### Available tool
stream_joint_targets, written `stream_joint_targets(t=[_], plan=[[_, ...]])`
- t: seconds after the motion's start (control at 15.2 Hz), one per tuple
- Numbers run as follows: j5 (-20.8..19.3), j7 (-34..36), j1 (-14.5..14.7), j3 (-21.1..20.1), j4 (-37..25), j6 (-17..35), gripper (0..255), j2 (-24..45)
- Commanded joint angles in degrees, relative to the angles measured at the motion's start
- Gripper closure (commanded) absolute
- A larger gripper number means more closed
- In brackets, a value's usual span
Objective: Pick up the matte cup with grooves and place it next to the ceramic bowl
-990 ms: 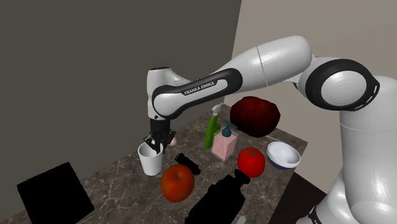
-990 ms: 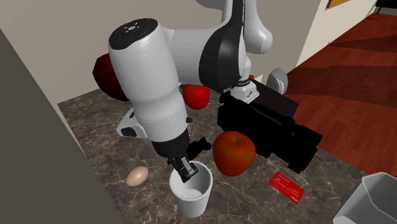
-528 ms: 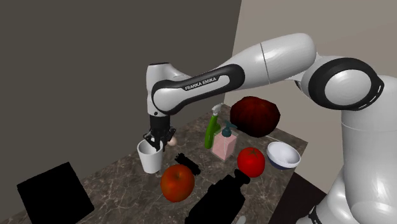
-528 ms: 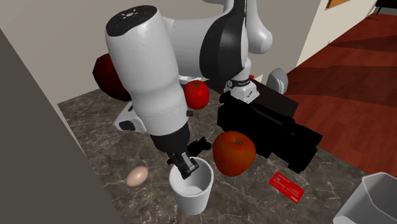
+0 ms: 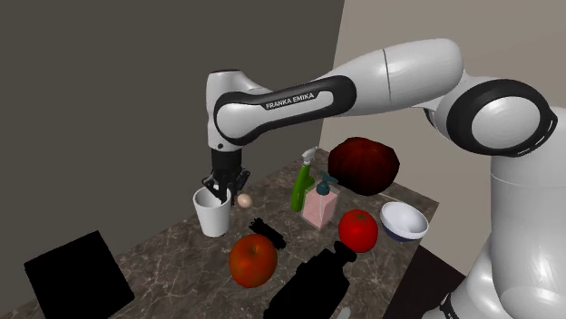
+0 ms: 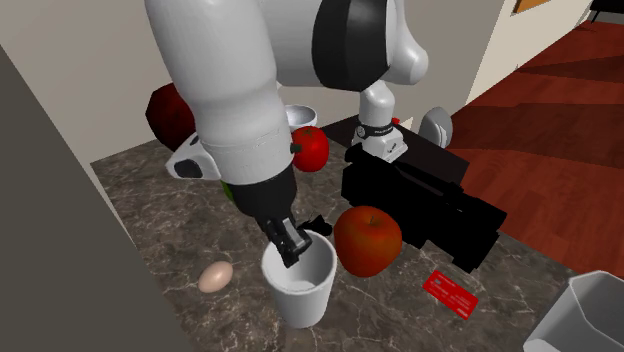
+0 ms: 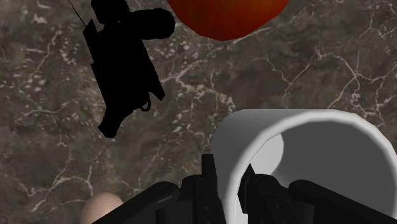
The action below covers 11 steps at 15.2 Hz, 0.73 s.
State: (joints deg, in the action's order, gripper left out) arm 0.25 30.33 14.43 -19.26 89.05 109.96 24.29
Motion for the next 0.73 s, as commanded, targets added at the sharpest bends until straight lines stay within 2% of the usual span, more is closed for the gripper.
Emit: stream_joint_targets(t=[0.0,0.66], plan=[[0.2,0.0,-0.1,-0.1,-0.8,-1.3,255,-0.6],[0.4,0.5,0.1,-0.3,-7.0,-8.5,255,-1.6]])
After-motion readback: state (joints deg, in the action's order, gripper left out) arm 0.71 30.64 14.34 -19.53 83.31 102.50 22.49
